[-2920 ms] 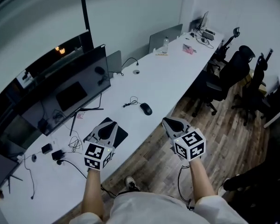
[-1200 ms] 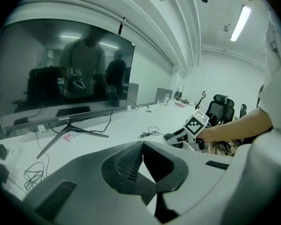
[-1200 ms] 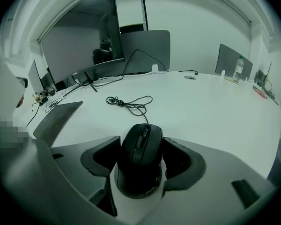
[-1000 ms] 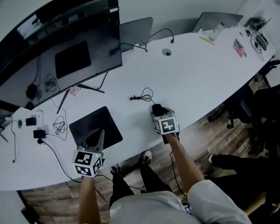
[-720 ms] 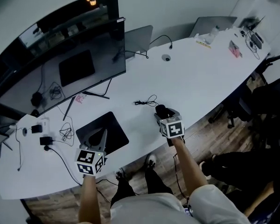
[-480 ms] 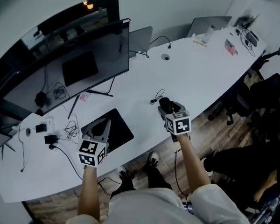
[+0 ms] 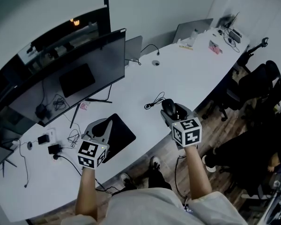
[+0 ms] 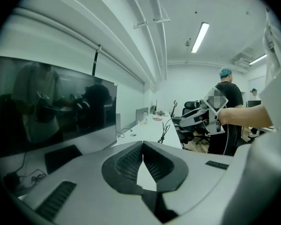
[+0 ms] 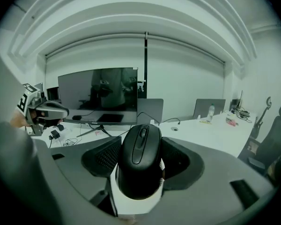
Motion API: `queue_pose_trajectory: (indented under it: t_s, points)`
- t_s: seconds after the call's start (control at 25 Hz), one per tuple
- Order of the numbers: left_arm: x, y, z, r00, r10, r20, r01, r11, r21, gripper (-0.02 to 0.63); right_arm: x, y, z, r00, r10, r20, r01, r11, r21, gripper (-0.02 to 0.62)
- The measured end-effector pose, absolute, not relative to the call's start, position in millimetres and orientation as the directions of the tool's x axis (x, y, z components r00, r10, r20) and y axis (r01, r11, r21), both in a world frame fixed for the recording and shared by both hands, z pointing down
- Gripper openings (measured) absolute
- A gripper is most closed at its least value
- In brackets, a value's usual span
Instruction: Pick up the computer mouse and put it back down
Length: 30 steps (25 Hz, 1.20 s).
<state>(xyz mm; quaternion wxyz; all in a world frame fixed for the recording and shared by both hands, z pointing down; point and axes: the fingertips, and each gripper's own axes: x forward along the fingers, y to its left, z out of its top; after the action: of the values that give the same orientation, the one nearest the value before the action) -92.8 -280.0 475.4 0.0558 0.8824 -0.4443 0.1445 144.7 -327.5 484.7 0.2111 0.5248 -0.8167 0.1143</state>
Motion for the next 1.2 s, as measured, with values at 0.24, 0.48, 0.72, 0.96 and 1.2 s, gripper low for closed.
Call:
queue_pose_trajectory:
  t_s: [0.24,0.48,0.72,0.96,1.2]
  points:
    - [-100,-261,455,0.606,-0.750,0.267,-0.766,-0.640,-0.060,0.017,128,-282,453,-0.340,-0.831,0.440,-0.915,0.401,0.050,0.281]
    - [-117,-251,445,0.588,-0.774,0.234,-0.783,-0.617,-0.075,0.017,97,-261,429,-0.386,-0.830,0.403,-0.892,0.447,0.066,0.281]
    - [-149,-238,456,0.536,-0.812,0.233,-0.826,-0.561,-0.056,0.017,26,-260,437,-0.509,-0.752,0.418,-0.810,0.584,0.064,0.281]
    - [-203,-216,495,0.427,-0.855,0.296,-0.891,-0.454,-0.025,0.017,-61,-274,489,-0.615,-0.634,0.468,-0.713,0.701,0.012,0.281]
    - [-248,-191,532,0.308,-0.875,0.372,-0.946,-0.325,0.018,0.017,-129,-280,555,-0.672,-0.513,0.534,-0.628,0.777,-0.044,0.281]
